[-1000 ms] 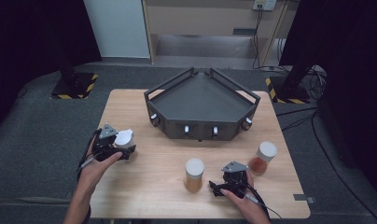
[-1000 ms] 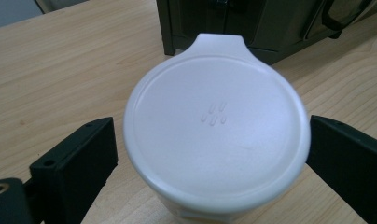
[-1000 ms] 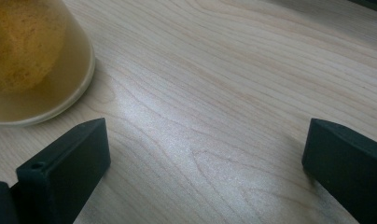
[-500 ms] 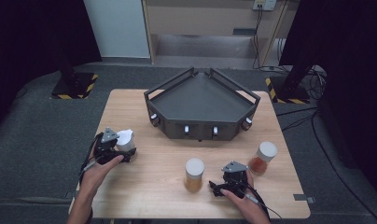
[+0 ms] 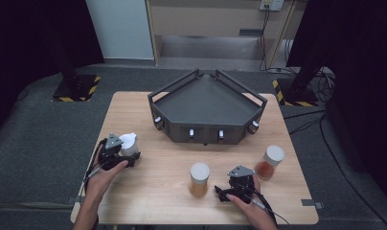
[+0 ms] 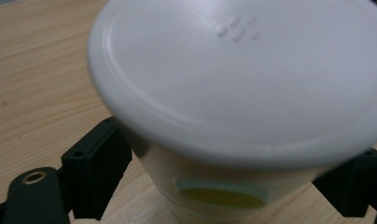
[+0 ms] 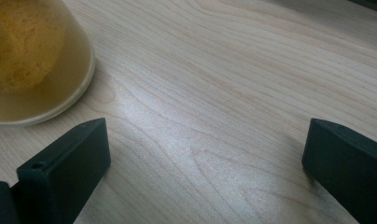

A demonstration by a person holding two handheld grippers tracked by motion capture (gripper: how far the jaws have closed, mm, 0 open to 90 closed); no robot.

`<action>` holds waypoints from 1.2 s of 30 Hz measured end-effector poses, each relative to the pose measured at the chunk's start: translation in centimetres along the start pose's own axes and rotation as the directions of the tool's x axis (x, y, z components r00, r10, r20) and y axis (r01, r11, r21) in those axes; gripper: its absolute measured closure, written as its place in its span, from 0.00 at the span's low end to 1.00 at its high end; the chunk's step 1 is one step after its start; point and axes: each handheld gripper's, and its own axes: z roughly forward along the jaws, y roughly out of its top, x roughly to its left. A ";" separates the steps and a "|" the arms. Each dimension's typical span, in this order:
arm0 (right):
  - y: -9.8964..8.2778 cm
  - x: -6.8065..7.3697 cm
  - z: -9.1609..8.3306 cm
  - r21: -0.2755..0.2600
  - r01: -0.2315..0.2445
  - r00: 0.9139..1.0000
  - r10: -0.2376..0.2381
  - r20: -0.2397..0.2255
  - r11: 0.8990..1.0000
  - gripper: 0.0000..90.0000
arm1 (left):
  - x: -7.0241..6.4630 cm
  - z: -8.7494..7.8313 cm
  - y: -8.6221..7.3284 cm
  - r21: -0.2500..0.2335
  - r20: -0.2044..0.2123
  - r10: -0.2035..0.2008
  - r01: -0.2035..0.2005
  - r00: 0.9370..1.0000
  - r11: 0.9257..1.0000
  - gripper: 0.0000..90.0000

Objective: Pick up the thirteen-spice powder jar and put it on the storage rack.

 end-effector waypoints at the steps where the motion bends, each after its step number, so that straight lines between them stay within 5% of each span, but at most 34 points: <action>1: 0.0 0.0 0.0 0.000 0.000 1.000 0.000 0.000 1.000 0.01 | 0.0 0.0 0.0 -0.001 -0.003 -0.002 0.002 1.000 1.000 0.16; 12: 0.0 0.0 0.0 0.001 0.000 1.000 0.000 -0.001 1.000 0.01 | -0.1 0.3 0.1 -0.012 0.007 0.003 -0.003 1.000 1.000 0.32; 17: 0.0 0.0 0.0 0.001 0.000 1.000 0.000 -0.001 1.000 0.01 | -0.3 0.3 0.2 -0.010 0.001 0.003 -0.003 1.000 1.000 0.32; 26: 0.0 0.0 0.0 0.001 0.000 1.000 0.000 -0.001 1.000 0.01 | -1.2 -0.6 1.8 0.010 0.003 0.085 -0.085 0.996 0.996 0.32; 36: 0.0 0.0 0.0 0.001 -0.001 1.000 0.001 -0.001 1.000 0.01 | -1.3 -0.8 2.9 0.012 0.034 0.094 -0.095 0.995 0.995 0.33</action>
